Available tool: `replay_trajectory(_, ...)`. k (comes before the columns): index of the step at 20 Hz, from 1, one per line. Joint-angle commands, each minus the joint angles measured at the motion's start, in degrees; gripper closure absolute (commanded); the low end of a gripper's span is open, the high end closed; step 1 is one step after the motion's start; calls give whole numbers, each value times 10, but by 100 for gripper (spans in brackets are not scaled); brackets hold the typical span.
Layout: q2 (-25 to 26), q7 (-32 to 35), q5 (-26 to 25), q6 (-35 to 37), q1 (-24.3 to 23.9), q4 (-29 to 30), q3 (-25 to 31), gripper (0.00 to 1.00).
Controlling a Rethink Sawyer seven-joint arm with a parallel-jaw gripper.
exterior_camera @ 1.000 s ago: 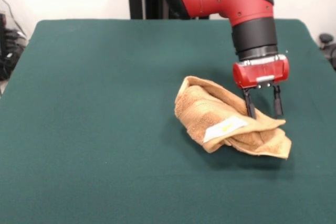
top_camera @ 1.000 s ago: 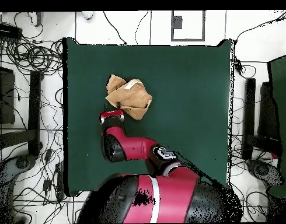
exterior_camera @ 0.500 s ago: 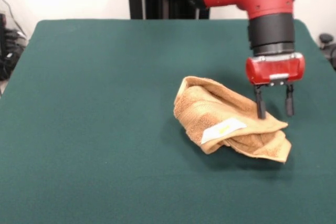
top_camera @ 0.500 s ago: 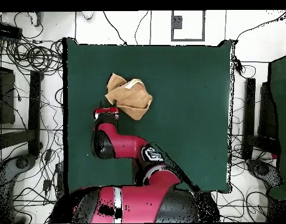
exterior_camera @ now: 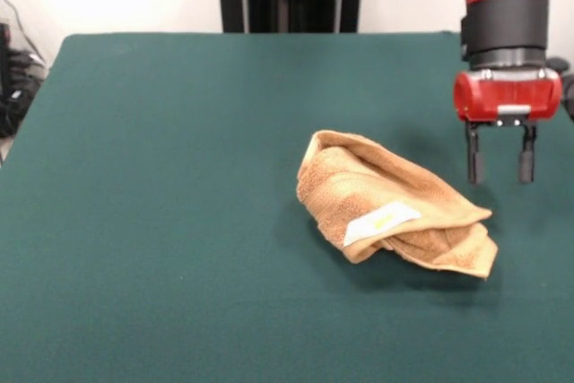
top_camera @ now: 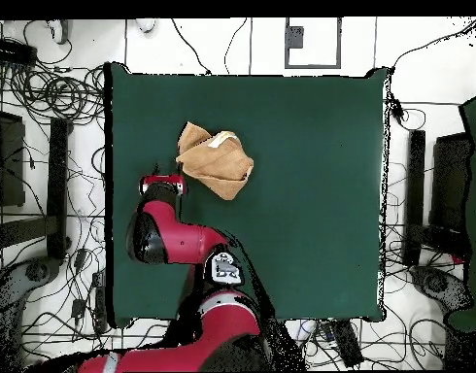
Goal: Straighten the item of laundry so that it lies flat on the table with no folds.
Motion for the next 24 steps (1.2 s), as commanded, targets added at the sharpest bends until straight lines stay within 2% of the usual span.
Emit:
replay_trajectory(1,22,72,83,76,30,-26,-50,0)
replay_trajectory(4,40,54,119,85,57,-36,-83,0)
replay_trajectory(9,75,12,235,106,136,-60,-169,0)
replay_trajectory(11,84,8,257,117,154,-67,-186,0)
replay_trajectory(15,93,33,233,122,144,-80,-168,0)
replay_trajectory(19,97,42,240,129,159,-86,-181,0)
replay_trajectory(24,98,67,214,118,146,-92,-163,0)
